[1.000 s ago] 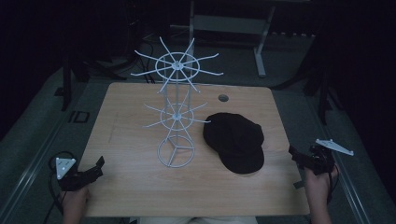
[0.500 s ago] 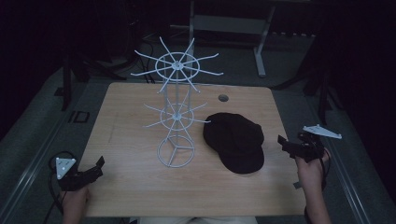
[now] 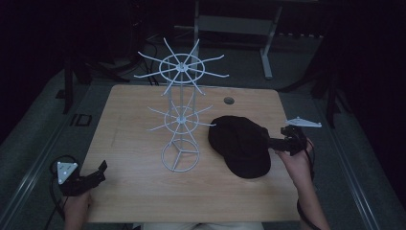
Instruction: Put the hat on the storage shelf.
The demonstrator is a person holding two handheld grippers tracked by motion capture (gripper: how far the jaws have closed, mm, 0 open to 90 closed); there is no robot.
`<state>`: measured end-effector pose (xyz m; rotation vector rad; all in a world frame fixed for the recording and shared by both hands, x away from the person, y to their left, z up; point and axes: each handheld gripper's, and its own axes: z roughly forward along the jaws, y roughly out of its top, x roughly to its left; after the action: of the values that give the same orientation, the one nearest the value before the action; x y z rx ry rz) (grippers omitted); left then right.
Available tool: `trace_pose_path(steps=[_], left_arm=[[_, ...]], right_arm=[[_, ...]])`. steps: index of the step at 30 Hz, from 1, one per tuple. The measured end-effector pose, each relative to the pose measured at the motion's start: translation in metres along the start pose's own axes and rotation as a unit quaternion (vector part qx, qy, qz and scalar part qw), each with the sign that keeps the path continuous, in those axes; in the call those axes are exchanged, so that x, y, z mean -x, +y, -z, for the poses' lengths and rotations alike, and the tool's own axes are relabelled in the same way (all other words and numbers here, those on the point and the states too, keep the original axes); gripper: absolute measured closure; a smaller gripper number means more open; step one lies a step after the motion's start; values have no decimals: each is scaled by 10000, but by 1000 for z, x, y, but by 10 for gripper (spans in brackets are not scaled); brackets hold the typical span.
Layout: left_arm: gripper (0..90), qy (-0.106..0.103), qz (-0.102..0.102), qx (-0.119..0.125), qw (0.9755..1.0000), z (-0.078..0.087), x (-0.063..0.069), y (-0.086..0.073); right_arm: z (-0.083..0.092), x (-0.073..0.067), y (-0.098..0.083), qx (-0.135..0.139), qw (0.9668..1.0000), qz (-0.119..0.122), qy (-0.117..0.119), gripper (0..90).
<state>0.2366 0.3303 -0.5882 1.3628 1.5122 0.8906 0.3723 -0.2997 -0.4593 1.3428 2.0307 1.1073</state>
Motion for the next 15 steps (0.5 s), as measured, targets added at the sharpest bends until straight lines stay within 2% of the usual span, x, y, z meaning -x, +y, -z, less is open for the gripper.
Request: trace_pose_path(steps=[5, 10, 11, 15], left_arm=[[14, 2, -7, 1, 10000, 0, 0, 0], [14, -1, -4, 0, 10000, 0, 0, 0], [14, -3, 0, -2, 10000, 0, 0, 0], [14, -10, 4, 7, 10000, 0, 0, 0]], right_arm=[[-12, -8, 7, -25, 9999, 13, 168, 130], [-20, -15, 14, 36, 9998, 40, 213, 133], [-26, -19, 18, 52, 9995, 37, 317, 146], [-40, -27, 22, -57, 9988, 185, 455, 181]])
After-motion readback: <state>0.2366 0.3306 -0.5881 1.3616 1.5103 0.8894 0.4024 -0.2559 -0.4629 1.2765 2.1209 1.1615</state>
